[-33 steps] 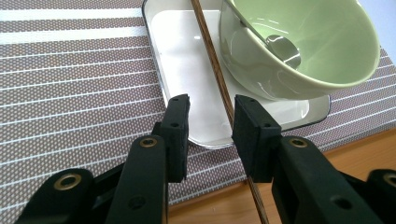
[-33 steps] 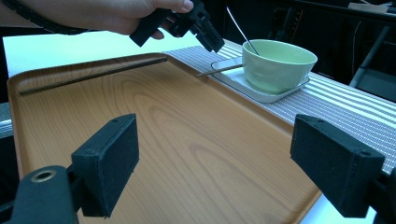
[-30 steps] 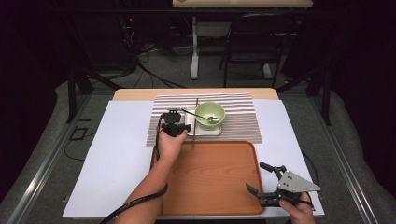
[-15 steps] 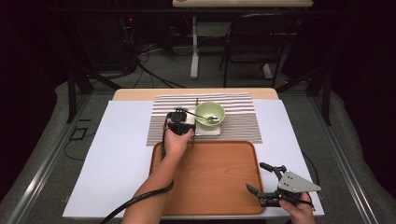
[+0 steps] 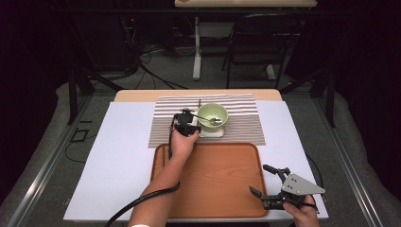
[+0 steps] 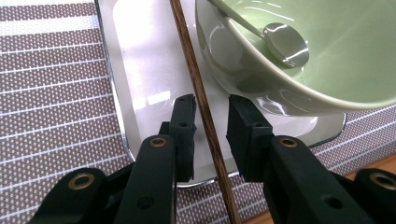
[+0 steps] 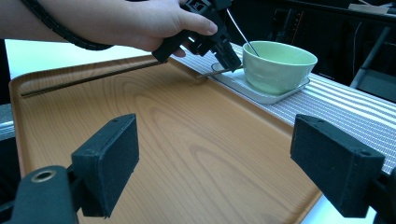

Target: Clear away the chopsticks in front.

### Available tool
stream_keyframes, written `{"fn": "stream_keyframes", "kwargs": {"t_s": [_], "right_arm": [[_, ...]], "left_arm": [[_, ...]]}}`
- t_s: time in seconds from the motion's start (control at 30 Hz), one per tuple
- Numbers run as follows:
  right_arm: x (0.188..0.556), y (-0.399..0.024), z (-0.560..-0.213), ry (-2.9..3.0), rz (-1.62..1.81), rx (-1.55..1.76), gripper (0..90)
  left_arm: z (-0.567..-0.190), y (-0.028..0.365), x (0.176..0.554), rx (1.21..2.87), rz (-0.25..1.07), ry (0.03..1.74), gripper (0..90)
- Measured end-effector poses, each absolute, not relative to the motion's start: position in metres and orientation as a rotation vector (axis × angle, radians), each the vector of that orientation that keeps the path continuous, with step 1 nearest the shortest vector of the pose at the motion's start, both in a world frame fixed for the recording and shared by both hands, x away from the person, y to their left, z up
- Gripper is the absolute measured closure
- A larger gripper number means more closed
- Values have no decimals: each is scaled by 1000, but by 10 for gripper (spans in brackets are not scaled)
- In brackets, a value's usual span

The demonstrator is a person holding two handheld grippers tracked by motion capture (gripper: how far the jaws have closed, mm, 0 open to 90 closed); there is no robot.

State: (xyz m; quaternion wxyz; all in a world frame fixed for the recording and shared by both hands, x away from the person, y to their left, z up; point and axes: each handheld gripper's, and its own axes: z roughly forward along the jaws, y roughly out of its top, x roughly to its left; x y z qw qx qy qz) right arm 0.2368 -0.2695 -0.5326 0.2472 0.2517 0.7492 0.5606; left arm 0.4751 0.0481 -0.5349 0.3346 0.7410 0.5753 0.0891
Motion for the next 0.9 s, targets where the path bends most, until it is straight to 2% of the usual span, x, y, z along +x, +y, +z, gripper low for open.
{"fn": "stream_keyframes", "kwargs": {"t_s": [0.3, 0.53, 0.9], "right_arm": [[237, -269, -533, 2042, 1532, 687, 149], [237, -269, -532, 2042, 1534, 684, 149], [237, -269, -532, 2042, 1534, 684, 149]], "left_arm": [[-541, 46, 478, 1917, 231, 1528, 764], [-543, 50, 478, 1860, 212, 1566, 847], [-538, 60, 476, 1799, 218, 1589, 852]]}}
